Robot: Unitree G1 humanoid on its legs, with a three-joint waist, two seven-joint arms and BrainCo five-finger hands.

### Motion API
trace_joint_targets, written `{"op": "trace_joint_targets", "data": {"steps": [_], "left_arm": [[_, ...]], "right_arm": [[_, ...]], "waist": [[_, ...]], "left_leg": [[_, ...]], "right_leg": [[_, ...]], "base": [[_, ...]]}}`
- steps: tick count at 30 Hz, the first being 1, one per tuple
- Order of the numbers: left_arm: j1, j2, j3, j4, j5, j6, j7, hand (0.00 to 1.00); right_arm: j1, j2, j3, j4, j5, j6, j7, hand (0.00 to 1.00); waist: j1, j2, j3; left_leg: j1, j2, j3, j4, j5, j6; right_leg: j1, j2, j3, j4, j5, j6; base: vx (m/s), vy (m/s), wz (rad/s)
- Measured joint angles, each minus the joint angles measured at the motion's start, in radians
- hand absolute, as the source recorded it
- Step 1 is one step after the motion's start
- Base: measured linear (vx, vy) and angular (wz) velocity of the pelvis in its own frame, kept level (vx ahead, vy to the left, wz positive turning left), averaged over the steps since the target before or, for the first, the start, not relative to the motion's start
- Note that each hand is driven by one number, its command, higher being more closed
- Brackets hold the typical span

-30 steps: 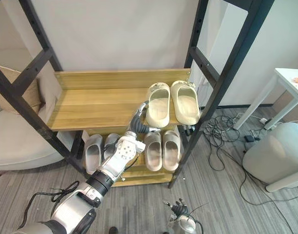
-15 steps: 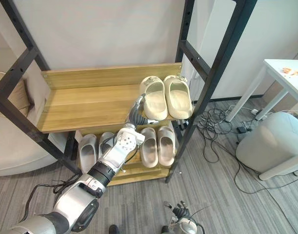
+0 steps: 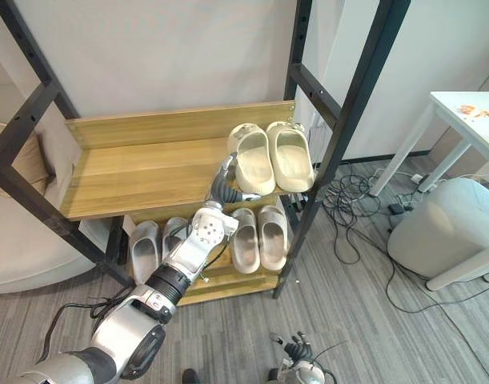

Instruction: Organize the slippers on the shoe rack

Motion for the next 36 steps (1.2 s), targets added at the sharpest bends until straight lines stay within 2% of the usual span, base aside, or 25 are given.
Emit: {"op": "trace_joint_targets", "data": {"steps": [6,11,16,17,19,20,25,26,30,33,36], "left_arm": [[0.017,0.103,0.092,-0.015,-0.02,-0.006,0.0,0.0],[0.095,0.183,0.15,-0.092,-0.042,-0.007,0.001,0.0],[0.182,0.225,0.155,-0.241,-0.059,-0.012,-0.001,0.0],[0.235,0.235,0.133,-0.338,-0.062,-0.022,-0.004,0.0],[0.308,0.238,0.089,-0.476,-0.104,-0.061,-0.039,0.0],[0.374,0.232,0.039,-0.561,-0.154,-0.1,-0.083,0.0],[0.555,0.223,-0.02,-0.676,-0.296,-0.154,-0.183,0.0],[0.607,0.22,-0.027,-0.684,-0.351,-0.164,-0.221,0.0],[0.777,0.215,-0.037,-0.697,-0.477,-0.165,-0.318,0.0],[0.849,0.217,-0.033,-0.656,-0.516,-0.165,-0.369,0.0],[0.895,0.221,-0.034,-0.485,-0.517,-0.159,-0.405,0.0]], "right_arm": [[-0.006,-0.006,0.016,0.026,0.0,0.0,0.001,0.0],[-0.025,-0.014,0.043,0.056,0.0,0.0,0.003,0.0],[-0.042,-0.014,0.085,0.06,0.0,0.001,0.01,0.0],[-0.051,-0.014,0.102,0.072,0.0,0.0,0.01,0.0],[-0.051,-0.017,0.12,0.078,0.0,0.0,0.012,0.0],[-0.051,-0.018,0.126,0.09,-0.001,0.001,0.016,0.0],[-0.055,-0.019,0.161,0.093,-0.016,0.003,0.028,0.0],[-0.055,-0.019,0.168,0.098,-0.02,0.004,0.032,0.0],[-0.062,-0.034,0.198,0.136,-0.022,0.011,0.047,0.0],[-0.065,-0.045,0.199,0.158,-0.025,0.012,0.055,0.0],[-0.062,-0.054,0.2,0.173,-0.053,0.013,0.068,0.0]], "waist": [[-0.004,0.001,0.0],[-0.004,0.001,0.0],[0.005,-0.002,0.002],[0.008,-0.003,0.0],[0.016,-0.003,0.0],[0.028,-0.003,0.0],[0.037,-0.004,-0.003],[0.041,-0.006,-0.003],[0.051,-0.011,-0.006],[0.063,-0.014,-0.008],[0.063,-0.014,-0.007]], "left_leg": [[0.011,0.005,-0.018,0.0,-0.001,-0.002],[0.012,0.004,-0.055,0.0,-0.001,-0.002],[0.024,0.001,-0.077,0.0,-0.001,-0.002],[0.028,0.001,-0.088,0.003,-0.001,-0.002],[0.026,0.003,-0.1,0.005,0.001,-0.004],[0.027,0.002,-0.114,0.004,0.002,-0.004],[0.036,0.001,-0.142,0.0,0.004,-0.005],[0.045,0.001,-0.148,0.0,0.005,-0.006],[0.069,0.0,-0.168,0.0,0.003,-0.008],[0.074,0.001,-0.173,0.0,0.003,-0.009],[0.096,-0.002,-0.183,0.0,-0.001,-0.012]], "right_leg": [[0.041,0.011,-0.023,-0.047,0.016,-0.007],[0.074,0.01,-0.061,-0.066,0.016,-0.007],[0.106,0.009,-0.084,-0.078,0.015,-0.008],[0.117,0.009,-0.084,-0.077,0.014,-0.008],[0.121,0.008,-0.092,-0.072,0.012,-0.008],[0.122,0.007,-0.102,-0.055,0.001,-0.011],[0.13,0.01,-0.132,-0.038,-0.02,-0.02],[0.142,0.011,-0.137,-0.039,-0.024,-0.02],[0.176,0.012,-0.156,-0.041,-0.038,-0.018],[0.187,0.013,-0.163,-0.042,-0.04,-0.018],[0.214,0.011,-0.167,-0.043,-0.045,-0.012]], "base": [[0.01,-0.01,0.08],[0.02,-0.015,0.2],[0.01,-0.01,0.13],[0.02,-0.016,0.12],[0.01,-0.02,0.17],[-0.04,-0.015,0.19],[-0.04,-0.015,0.16],[-0.02,-0.022,0.14],[-0.02,-0.019,0.14],[0.0,-0.014,0.11],[0.01,-0.007,0.06]]}}
